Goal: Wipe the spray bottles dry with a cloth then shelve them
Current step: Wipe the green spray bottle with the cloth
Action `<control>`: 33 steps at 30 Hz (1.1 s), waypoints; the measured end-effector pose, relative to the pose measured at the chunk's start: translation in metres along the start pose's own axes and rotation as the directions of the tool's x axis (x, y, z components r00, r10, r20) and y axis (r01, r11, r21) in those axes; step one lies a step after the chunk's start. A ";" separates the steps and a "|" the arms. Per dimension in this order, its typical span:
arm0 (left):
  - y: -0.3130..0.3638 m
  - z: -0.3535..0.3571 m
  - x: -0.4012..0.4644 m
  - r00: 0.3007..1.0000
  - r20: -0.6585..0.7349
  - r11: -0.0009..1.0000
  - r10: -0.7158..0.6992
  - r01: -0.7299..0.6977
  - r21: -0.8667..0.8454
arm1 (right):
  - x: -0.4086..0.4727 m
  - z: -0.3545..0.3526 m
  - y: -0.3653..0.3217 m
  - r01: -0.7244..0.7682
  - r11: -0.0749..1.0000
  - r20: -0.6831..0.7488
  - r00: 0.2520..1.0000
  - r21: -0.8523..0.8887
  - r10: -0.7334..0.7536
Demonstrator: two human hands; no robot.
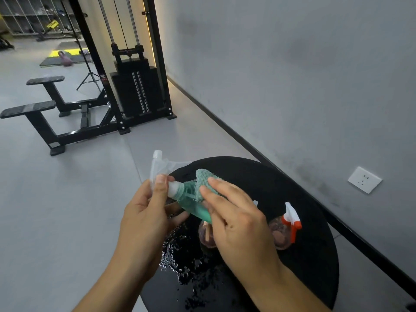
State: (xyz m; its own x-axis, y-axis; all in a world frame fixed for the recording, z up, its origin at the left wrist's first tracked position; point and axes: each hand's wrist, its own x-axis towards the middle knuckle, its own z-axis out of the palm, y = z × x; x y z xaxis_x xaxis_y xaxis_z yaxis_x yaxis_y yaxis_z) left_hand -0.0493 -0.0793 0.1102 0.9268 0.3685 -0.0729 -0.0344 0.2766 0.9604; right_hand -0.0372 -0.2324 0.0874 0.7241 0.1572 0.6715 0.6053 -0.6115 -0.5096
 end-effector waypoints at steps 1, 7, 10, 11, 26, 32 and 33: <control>-0.001 0.002 -0.001 1.000 0.012 1.000 -0.008 0.008 0.000 | 0.000 0.002 -0.002 0.019 1.000 0.013 1.000 0.004 -0.019; -0.001 0.004 0.002 1.000 0.009 1.000 -0.011 0.011 -0.001 | 0.003 0.004 0.003 0.067 0.997 0.034 0.997 0.024 -0.067; -0.001 0.003 0.003 1.000 0.000 1.000 -0.009 0.009 0.004 | 0.003 0.003 0.003 0.054 0.998 0.041 0.998 0.028 -0.055; -0.003 0.005 0.002 1.000 0.010 1.000 -0.018 0.018 0.011 | 0.002 0.004 0.002 0.077 0.996 0.046 0.996 0.033 -0.079; -0.002 0.005 -0.001 1.000 0.014 1.000 0.000 0.000 0.019 | 0.003 0.002 -0.001 0.148 0.988 0.062 0.987 0.035 -0.150; 0.009 -0.003 0.005 0.998 -0.047 0.998 0.049 -0.051 -0.032 | 0.004 -0.003 0.014 -0.045 0.999 0.041 0.998 0.021 0.044; 0.008 -0.001 0.005 0.998 -0.045 0.998 0.048 -0.049 -0.031 | 0.004 -0.002 0.012 -0.044 0.999 0.044 0.998 0.023 0.043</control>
State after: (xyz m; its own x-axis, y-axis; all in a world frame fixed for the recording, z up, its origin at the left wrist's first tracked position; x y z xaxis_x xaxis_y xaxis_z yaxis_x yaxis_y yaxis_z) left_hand -0.0457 -0.0740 0.1170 0.9062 0.4210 -0.0393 -0.0915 0.2860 0.9538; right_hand -0.0276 -0.2409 0.0846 0.7632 0.1644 0.6249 0.5804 -0.5996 -0.5510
